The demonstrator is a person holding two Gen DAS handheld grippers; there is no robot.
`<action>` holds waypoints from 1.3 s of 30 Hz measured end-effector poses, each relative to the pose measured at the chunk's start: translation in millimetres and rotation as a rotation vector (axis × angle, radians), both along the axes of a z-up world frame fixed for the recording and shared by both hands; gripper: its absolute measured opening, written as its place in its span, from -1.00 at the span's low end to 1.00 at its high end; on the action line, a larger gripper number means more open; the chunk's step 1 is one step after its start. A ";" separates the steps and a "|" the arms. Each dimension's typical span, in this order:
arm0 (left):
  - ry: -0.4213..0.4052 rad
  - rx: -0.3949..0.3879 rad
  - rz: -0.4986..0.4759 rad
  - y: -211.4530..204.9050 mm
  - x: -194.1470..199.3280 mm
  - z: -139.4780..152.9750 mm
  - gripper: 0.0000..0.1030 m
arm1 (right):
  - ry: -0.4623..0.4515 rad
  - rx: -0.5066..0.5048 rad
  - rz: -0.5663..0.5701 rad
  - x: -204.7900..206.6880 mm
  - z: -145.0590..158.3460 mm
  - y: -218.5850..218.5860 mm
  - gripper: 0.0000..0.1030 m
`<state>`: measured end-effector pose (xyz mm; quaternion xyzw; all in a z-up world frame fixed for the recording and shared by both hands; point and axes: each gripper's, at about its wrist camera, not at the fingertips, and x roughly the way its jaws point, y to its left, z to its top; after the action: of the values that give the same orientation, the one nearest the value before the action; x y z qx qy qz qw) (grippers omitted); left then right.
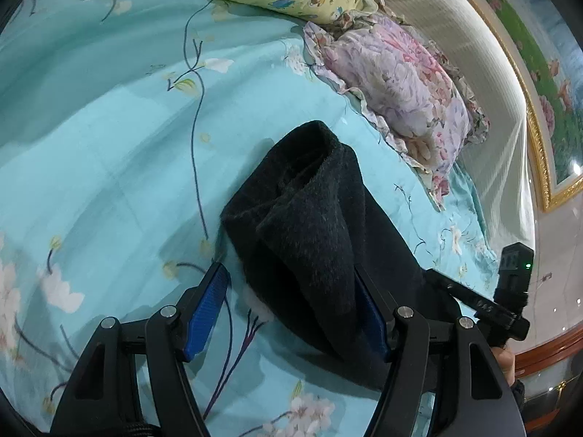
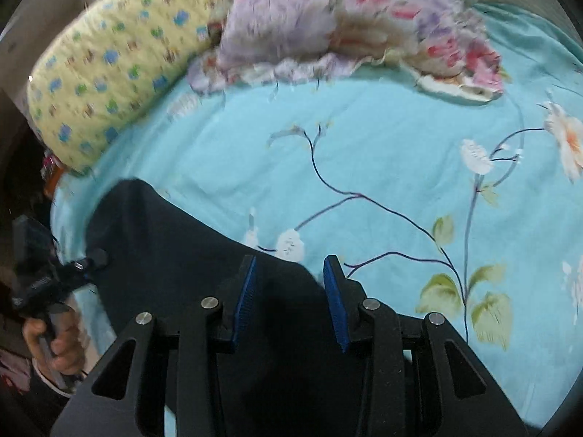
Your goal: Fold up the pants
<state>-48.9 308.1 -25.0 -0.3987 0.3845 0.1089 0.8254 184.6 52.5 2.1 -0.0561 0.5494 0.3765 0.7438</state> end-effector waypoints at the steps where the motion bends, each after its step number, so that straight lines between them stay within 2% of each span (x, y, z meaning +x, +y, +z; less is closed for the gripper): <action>1: 0.001 0.006 0.000 0.4 4.2 -0.9 0.34 | 0.006 -0.009 0.009 0.4 -4.7 1.7 -0.24; 5: -0.010 0.021 0.003 1.5 18.5 -2.6 0.21 | 0.033 0.018 0.017 3.7 -12.4 -0.4 -0.24; 6: -0.013 0.028 -0.002 1.1 22.1 -3.0 0.05 | 0.038 0.026 0.020 3.7 -12.2 -1.5 -0.25; 8: -0.014 0.037 -0.017 -0.5 28.3 -3.6 -0.28 | 0.042 0.037 0.035 1.0 -11.1 -1.7 -0.61; 9: -0.025 0.032 -0.027 -1.2 29.4 -2.1 -0.44 | 0.032 0.033 0.040 -1.0 -9.0 -1.8 -0.62; 12: -0.100 0.045 -0.045 -6.5 21.6 20.0 -0.58 | 0.018 0.057 0.035 -4.9 1.3 -3.6 -0.72; 15: -0.199 0.060 -0.067 -11.2 5.4 53.0 -0.59 | 0.018 0.162 0.031 -8.8 18.8 -12.9 -0.74; 18: -0.278 0.051 -0.082 -6.8 -11.4 79.4 -0.60 | 0.061 0.332 0.025 -6.1 26.5 -26.9 -0.76; 21: -0.295 0.036 -0.083 1.6 -18.9 84.1 -0.60 | 0.098 0.411 -0.004 -5.2 19.9 -30.2 -0.77; 24: -0.257 0.074 -0.067 9.2 -21.4 75.9 -0.60 | 0.066 0.377 0.000 -13.3 15.1 -13.3 -0.77; 32: -0.125 0.059 -0.024 37.8 -12.8 16.6 -0.60 | -0.042 0.199 -0.003 -22.4 -2.4 22.4 -0.78; 35: -0.082 0.076 -0.015 39.2 -10.0 4.6 -0.47 | -0.039 0.168 -0.033 -18.7 -10.1 22.7 -0.75; 36: -0.072 0.075 -0.002 41.5 -11.1 3.1 -0.39 | -0.046 0.204 -0.038 -18.6 -10.2 20.4 -0.73; 37: -0.071 0.077 0.009 43.0 -12.7 3.6 -0.32 | -0.045 0.203 -0.051 -18.4 -9.7 18.4 -0.59; 38: -0.075 0.083 0.023 45.0 -15.6 5.7 -0.31 | -0.045 0.187 -0.073 -17.7 -8.6 14.7 -0.36; 39: -0.075 0.089 0.030 46.8 -18.8 8.3 -0.27 | -0.047 0.175 -0.093 -17.6 -6.3 10.3 -0.27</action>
<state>-67.7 354.9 -16.7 -0.3712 0.3422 0.1231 0.8544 167.0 62.8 -4.2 0.0257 0.4989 0.3867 0.7751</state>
